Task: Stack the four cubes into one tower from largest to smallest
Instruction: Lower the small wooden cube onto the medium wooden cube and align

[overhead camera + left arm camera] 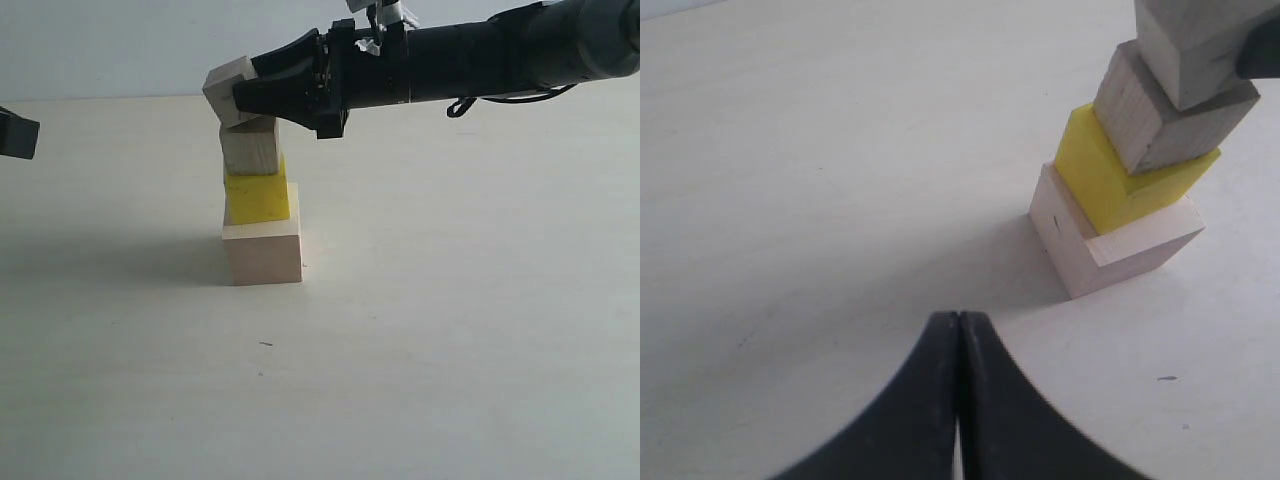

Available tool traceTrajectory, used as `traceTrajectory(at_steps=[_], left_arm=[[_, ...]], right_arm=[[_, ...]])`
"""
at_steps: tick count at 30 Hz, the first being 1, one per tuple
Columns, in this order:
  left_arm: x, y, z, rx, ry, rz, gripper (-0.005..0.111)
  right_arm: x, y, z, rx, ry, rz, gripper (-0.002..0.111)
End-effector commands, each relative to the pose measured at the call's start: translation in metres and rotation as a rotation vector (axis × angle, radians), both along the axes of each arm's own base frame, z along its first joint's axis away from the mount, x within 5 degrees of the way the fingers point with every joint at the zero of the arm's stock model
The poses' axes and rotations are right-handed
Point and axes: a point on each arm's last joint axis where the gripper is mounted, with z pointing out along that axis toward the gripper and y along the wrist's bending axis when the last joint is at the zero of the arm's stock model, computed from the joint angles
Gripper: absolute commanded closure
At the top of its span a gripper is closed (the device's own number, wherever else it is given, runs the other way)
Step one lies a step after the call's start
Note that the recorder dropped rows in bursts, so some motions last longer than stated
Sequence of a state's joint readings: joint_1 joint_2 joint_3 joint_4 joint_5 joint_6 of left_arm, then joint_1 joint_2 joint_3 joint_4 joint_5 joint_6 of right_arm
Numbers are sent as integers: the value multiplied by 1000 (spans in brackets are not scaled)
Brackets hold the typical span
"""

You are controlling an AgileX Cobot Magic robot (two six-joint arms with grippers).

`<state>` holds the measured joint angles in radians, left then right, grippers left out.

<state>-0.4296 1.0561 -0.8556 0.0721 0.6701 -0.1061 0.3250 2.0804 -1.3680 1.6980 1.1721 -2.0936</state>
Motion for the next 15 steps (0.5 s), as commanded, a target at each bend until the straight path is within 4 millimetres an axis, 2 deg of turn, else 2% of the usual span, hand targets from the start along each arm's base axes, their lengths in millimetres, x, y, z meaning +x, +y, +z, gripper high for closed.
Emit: traceTrajectory(at_steps=[1,6,11,15], left_arm=[[-1,1,2,-11,-17,3,107],[-1,1,2,-11,-17,3,107],[-1,1,2,-12,-18,3,107],[-1,1,2,-12,-18,3,107]], right_arm=[[0,1,2,-2,-16,11,91],[0,1,2,-3,-16,9,86],[0,1,2,-3,-16,9,69],[0,1,2,-3,-16,9,66]])
